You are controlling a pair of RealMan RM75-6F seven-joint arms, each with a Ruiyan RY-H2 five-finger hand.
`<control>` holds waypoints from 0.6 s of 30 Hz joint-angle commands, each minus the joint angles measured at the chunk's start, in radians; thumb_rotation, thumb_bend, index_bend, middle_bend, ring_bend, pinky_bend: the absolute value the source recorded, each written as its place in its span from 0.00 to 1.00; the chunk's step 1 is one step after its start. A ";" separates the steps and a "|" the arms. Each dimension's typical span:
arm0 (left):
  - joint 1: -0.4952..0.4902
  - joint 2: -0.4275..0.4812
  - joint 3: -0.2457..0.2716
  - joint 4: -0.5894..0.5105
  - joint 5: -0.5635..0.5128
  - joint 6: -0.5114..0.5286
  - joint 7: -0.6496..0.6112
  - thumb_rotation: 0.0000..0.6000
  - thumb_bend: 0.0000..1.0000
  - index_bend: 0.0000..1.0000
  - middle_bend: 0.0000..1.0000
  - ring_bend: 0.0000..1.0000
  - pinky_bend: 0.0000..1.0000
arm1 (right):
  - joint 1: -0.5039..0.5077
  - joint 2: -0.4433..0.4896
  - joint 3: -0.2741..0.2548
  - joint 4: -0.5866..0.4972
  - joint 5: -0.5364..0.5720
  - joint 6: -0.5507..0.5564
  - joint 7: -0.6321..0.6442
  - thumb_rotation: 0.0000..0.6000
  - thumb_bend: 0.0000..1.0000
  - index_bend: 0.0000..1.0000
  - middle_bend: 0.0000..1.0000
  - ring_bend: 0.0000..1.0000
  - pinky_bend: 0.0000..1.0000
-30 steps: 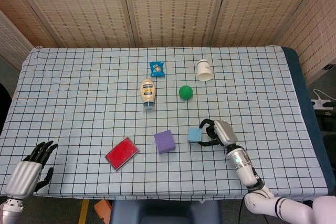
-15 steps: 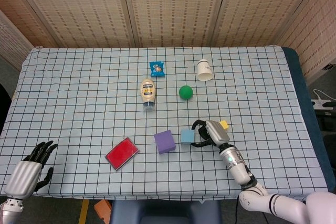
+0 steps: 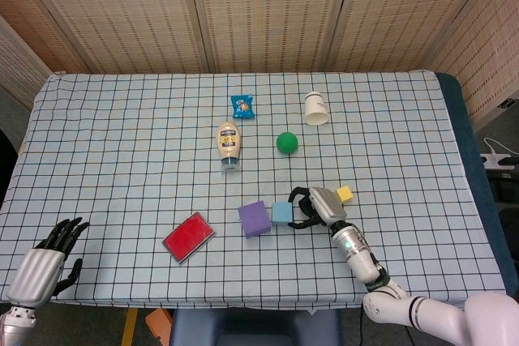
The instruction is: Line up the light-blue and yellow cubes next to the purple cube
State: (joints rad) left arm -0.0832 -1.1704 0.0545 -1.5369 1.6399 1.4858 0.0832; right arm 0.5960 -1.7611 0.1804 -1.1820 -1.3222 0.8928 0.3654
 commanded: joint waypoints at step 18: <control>0.000 0.002 0.000 0.001 -0.002 -0.001 -0.003 1.00 0.52 0.12 0.07 0.06 0.40 | 0.015 -0.020 -0.010 0.038 -0.003 -0.020 0.030 1.00 0.00 0.59 0.89 0.78 0.90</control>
State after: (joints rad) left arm -0.0837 -1.1688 0.0547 -1.5361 1.6380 1.4848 0.0801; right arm 0.6106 -1.7807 0.1703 -1.1438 -1.3252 0.8728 0.3950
